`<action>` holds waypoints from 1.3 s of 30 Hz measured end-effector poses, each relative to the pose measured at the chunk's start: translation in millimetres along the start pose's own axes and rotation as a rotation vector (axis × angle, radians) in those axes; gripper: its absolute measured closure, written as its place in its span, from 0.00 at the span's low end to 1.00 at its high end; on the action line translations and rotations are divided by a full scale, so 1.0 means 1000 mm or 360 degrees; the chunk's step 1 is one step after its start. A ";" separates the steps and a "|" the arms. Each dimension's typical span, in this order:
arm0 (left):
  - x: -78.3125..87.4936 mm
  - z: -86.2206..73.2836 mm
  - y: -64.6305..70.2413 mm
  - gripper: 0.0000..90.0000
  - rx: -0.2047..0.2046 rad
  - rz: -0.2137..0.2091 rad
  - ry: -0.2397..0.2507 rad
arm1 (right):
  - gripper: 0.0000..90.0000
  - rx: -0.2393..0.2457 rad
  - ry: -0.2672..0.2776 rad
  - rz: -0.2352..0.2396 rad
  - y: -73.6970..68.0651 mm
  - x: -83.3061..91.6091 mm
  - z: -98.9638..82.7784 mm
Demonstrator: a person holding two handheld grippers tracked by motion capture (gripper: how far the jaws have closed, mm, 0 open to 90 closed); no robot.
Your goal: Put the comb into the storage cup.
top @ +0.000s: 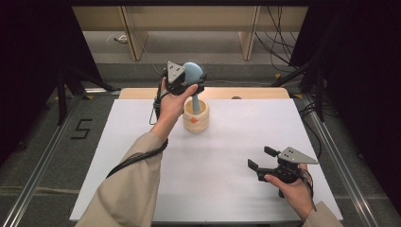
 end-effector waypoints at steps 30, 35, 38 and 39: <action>-0.002 -0.008 0.000 0.22 -0.0006 -0.0001 -0.0024 | 0.15 -0.0002 0.0000 0.0001 0.000 0.000 0.000; -0.003 -0.010 0.000 0.22 -0.0005 0.0002 -0.0030 | 0.15 -0.0003 -0.0001 0.0002 0.000 0.000 0.000; -0.003 -0.010 0.000 0.22 -0.0004 0.0001 -0.0031 | 0.15 -0.0004 0.0001 0.0001 0.000 0.000 0.000; -0.003 -0.010 0.000 0.22 -0.0004 0.0002 -0.0031 | 0.15 -0.0005 -0.0001 0.0002 0.000 0.000 0.000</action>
Point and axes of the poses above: each handheld gripper's, and its own axes: x roughly backward along the jaws, z roughly out of its top, y roughly to its right, the point moved 9 cm from there along -x, roughly forward along the jaws, and after that the axes turned 13 degrees about z, right-handed, at the moved point
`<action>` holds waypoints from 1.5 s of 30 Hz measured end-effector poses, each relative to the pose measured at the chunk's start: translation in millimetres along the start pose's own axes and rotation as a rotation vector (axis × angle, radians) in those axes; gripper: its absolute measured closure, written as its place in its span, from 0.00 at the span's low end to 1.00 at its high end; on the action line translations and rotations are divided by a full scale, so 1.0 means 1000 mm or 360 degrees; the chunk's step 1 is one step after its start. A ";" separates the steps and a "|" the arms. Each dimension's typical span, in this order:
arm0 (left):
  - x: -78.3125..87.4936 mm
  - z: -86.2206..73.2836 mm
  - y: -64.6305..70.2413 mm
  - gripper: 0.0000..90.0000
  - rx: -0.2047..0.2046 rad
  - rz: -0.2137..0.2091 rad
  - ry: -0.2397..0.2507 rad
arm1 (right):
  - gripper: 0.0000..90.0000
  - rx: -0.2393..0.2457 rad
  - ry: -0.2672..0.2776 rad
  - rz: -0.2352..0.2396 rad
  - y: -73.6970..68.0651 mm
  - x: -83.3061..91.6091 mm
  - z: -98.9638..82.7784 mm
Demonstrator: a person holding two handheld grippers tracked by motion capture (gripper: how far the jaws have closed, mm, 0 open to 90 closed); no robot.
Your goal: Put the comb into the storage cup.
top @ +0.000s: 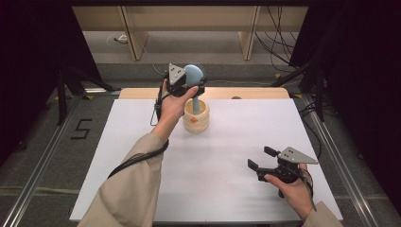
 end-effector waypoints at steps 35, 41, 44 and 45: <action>-0.004 -0.014 -0.005 0.22 0.0004 0.0025 -0.0043 | 0.15 0.0015 0.0007 0.0010 -0.001 0.000 0.001; -0.005 -0.015 -0.005 0.22 0.0006 0.0030 -0.0046 | 0.15 0.0016 0.0007 0.0011 -0.002 0.000 0.001; -0.005 -0.017 -0.005 0.22 0.0007 0.0034 -0.0049 | 0.15 0.0014 0.0007 0.0010 -0.001 0.000 0.001; -0.005 -0.017 -0.005 0.22 0.0007 0.0035 -0.0051 | 0.15 0.0014 0.0007 0.0011 -0.001 0.000 0.001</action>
Point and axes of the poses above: each handheld gripper's, and its own axes: x roughly backward along the jaws, z roughly out of its top, y roughly to its right, the point moved 9 cm from there along -x, roughly forward along the jaws, and after that the axes turned 13 degrees about z, right-handed, at the moved point
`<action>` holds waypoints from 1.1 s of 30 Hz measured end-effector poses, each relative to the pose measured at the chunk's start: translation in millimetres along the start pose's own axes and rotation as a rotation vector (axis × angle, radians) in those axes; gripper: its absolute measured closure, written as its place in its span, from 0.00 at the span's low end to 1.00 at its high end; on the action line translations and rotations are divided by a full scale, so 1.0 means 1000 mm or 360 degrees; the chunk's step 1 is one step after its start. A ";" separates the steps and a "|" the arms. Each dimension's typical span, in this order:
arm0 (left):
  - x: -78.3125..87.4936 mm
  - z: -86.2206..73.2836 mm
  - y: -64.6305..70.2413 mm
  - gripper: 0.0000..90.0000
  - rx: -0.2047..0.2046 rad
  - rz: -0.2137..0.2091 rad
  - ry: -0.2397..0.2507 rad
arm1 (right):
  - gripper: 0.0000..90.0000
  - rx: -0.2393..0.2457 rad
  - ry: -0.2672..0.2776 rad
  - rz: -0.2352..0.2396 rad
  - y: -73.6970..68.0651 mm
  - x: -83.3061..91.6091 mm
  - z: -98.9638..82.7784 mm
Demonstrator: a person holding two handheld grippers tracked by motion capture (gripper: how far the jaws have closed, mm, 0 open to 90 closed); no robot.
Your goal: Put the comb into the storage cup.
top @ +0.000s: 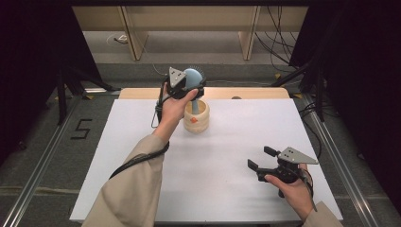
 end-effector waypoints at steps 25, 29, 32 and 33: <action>-0.002 -0.010 0.001 0.22 0.0002 0.0006 -0.0019 | 0.15 0.0000 -0.0002 0.0000 0.000 0.000 0.000; -0.003 -0.012 0.001 0.22 0.0006 0.0008 -0.0024 | 0.15 -0.0002 -0.0002 0.0000 0.000 0.000 0.000; -0.004 -0.013 0.001 0.22 0.0003 0.0009 -0.0025 | 0.15 -0.0001 -0.0001 0.0001 0.000 0.000 0.000; -0.004 -0.013 0.002 0.22 0.0003 0.0006 -0.0026 | 0.15 -0.0001 -0.0002 0.0001 0.000 0.000 0.000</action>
Point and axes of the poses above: each handheld gripper's, and its own axes: x roughly backward along the jaws, z roughly out of its top, y roughly to its right, the point moved 9 cm from there along -x, roughly forward along the jaws, and after that the axes turned 13 degrees about z, right-handed, at the moved point
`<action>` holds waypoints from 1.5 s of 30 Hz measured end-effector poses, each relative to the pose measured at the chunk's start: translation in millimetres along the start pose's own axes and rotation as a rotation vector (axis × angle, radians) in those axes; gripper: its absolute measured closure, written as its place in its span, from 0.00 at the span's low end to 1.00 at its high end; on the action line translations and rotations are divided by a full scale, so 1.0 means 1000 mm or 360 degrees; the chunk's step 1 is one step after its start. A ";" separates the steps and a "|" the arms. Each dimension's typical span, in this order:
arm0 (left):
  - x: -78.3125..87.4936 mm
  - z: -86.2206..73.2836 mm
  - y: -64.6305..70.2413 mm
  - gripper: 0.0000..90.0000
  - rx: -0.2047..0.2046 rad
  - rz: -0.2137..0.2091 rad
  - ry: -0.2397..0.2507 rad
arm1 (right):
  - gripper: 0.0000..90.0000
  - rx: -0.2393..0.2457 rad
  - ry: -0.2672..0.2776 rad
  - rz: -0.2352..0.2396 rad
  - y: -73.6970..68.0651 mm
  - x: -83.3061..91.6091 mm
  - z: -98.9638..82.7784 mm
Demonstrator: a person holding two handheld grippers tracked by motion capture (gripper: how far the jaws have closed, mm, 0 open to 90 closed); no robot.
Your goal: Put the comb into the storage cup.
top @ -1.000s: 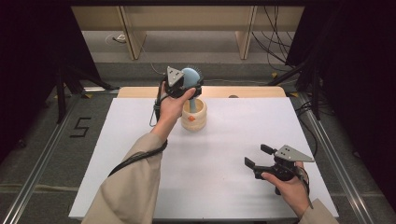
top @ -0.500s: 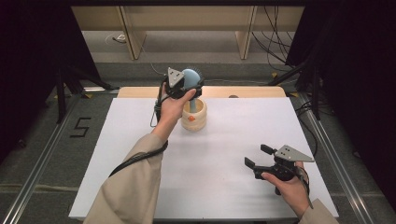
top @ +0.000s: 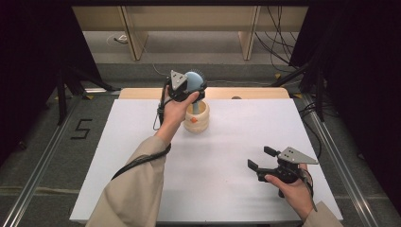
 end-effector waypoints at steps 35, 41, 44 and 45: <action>-0.006 -0.017 0.001 0.22 0.0015 0.0007 -0.0022 | 0.15 0.0006 -0.0003 0.0002 0.000 0.000 0.000; -0.006 -0.020 0.001 0.22 0.0019 0.0007 -0.0024 | 0.15 0.0008 -0.0001 0.0002 0.000 0.000 0.000; -0.006 -0.020 0.001 0.22 0.0022 0.0006 -0.0023 | 0.15 0.0006 -0.0003 0.0003 0.000 0.000 0.000; -0.006 -0.020 0.000 0.22 0.0023 0.0007 -0.0024 | 0.15 0.0007 -0.0004 0.0004 0.000 0.000 0.000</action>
Point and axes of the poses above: each handheld gripper's, and its own axes: x roughly backward along the jaws, z roughly out of its top, y roughly to its right, the point moved 9 cm from there along -x, roughly forward along the jaws, and after that the axes turned 13 degrees about z, right-handed, at the moved point
